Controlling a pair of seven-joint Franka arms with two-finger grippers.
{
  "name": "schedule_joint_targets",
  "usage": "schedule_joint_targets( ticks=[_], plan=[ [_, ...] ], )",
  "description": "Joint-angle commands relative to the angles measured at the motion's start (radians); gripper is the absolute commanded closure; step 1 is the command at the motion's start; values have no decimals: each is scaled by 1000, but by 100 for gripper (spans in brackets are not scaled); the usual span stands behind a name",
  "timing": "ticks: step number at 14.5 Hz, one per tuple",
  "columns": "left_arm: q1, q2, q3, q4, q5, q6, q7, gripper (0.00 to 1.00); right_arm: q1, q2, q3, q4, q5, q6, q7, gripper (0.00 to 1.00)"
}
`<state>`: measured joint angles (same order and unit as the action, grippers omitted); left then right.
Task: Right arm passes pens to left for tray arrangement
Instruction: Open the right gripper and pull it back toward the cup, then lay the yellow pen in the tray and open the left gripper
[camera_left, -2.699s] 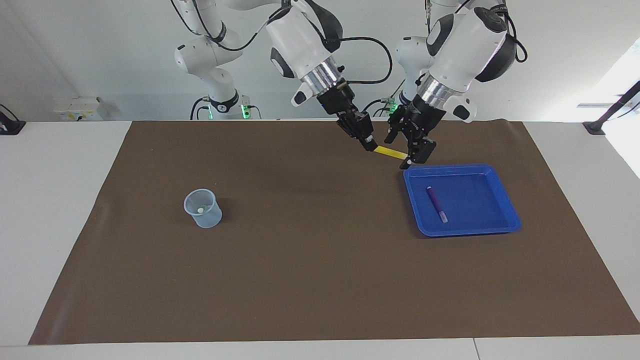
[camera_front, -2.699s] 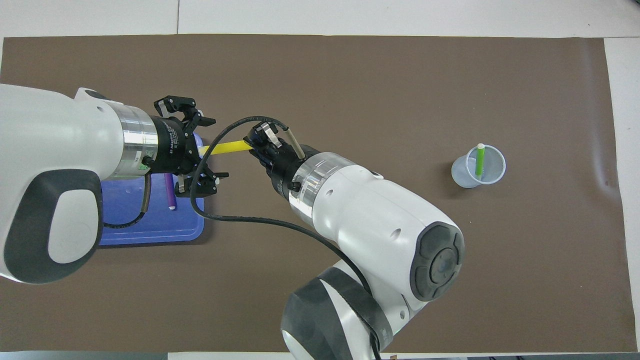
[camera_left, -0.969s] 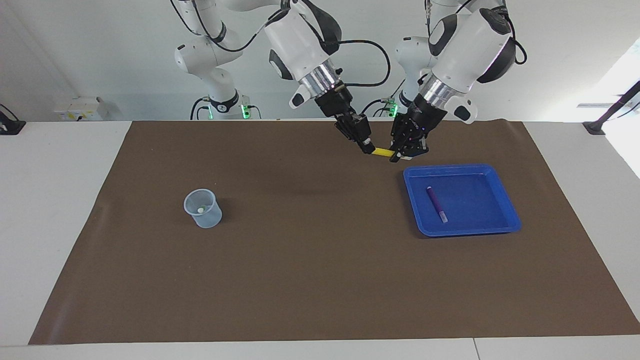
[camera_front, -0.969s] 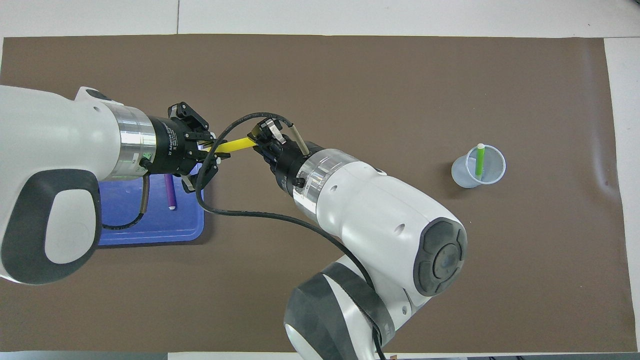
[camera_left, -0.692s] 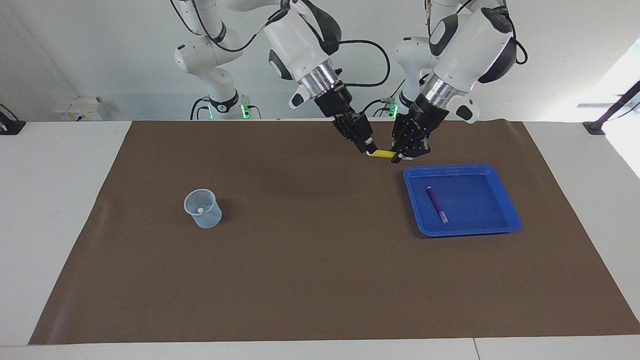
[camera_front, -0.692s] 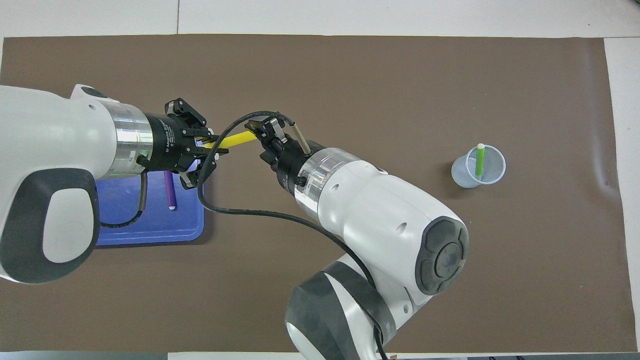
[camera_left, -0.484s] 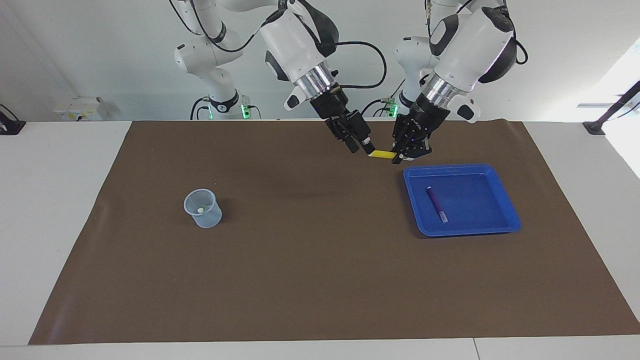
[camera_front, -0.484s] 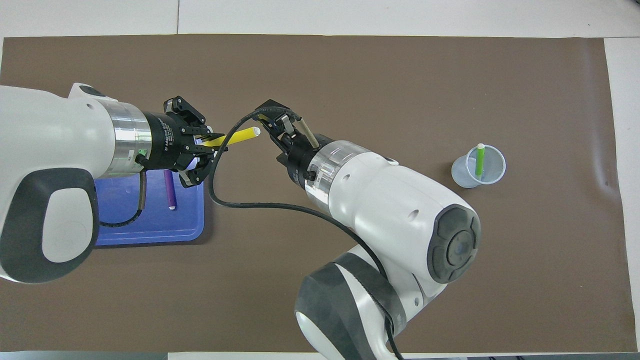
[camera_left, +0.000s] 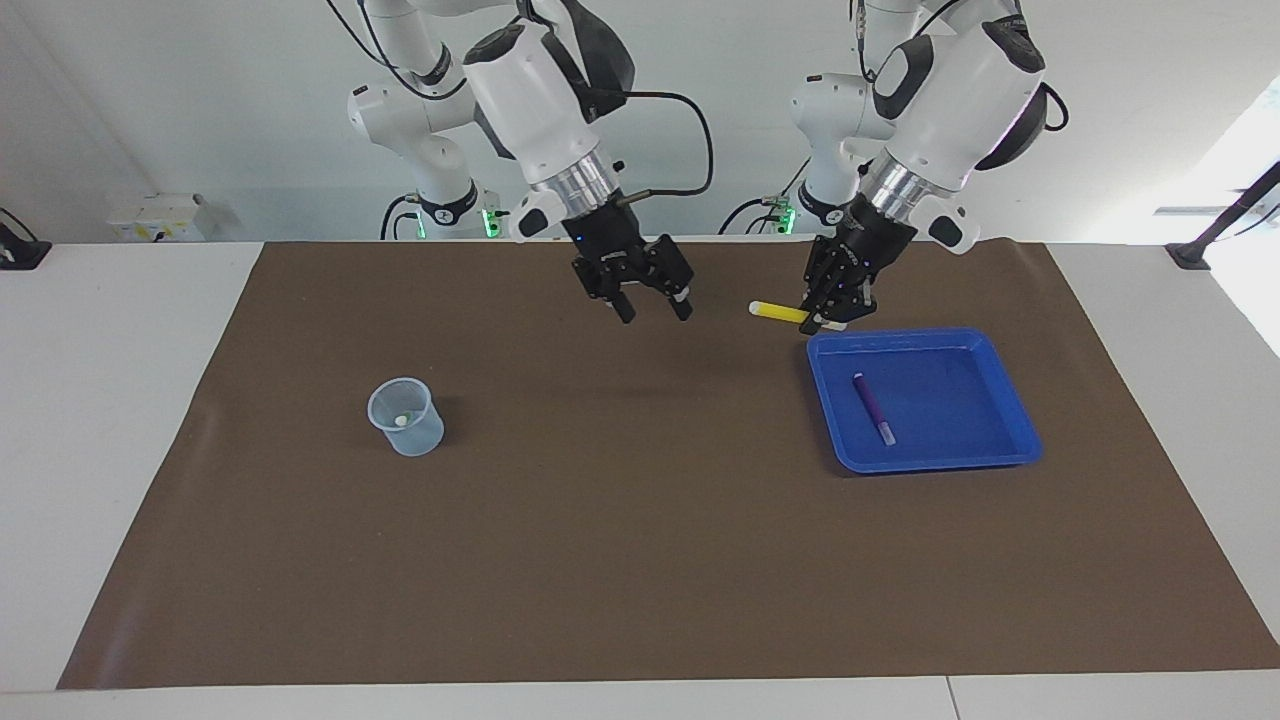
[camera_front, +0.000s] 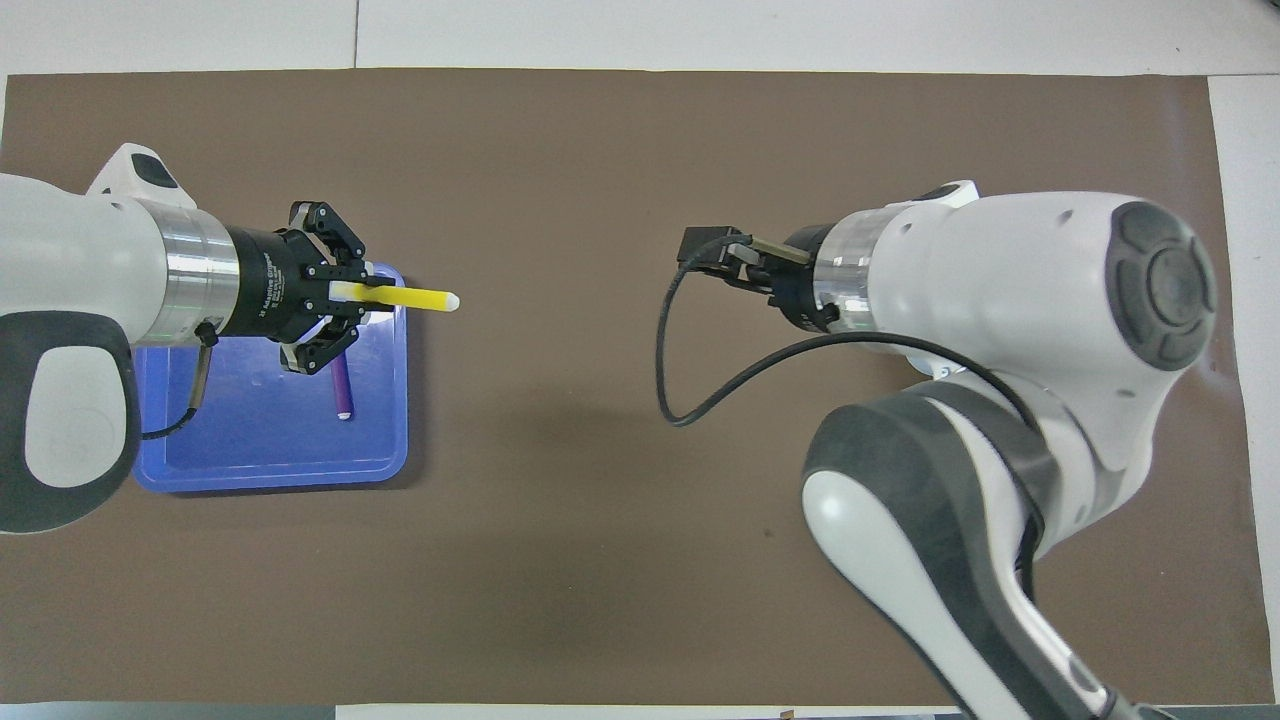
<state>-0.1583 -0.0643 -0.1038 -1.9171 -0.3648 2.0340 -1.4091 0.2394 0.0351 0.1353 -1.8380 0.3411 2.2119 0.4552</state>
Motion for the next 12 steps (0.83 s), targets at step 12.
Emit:
schedule_joint_targets(
  ticks=[12],
  plan=[
    [263,204,-2,-120,262,-54,1326,100,-313,104,10,14,-349,-115,-721,0]
  ],
)
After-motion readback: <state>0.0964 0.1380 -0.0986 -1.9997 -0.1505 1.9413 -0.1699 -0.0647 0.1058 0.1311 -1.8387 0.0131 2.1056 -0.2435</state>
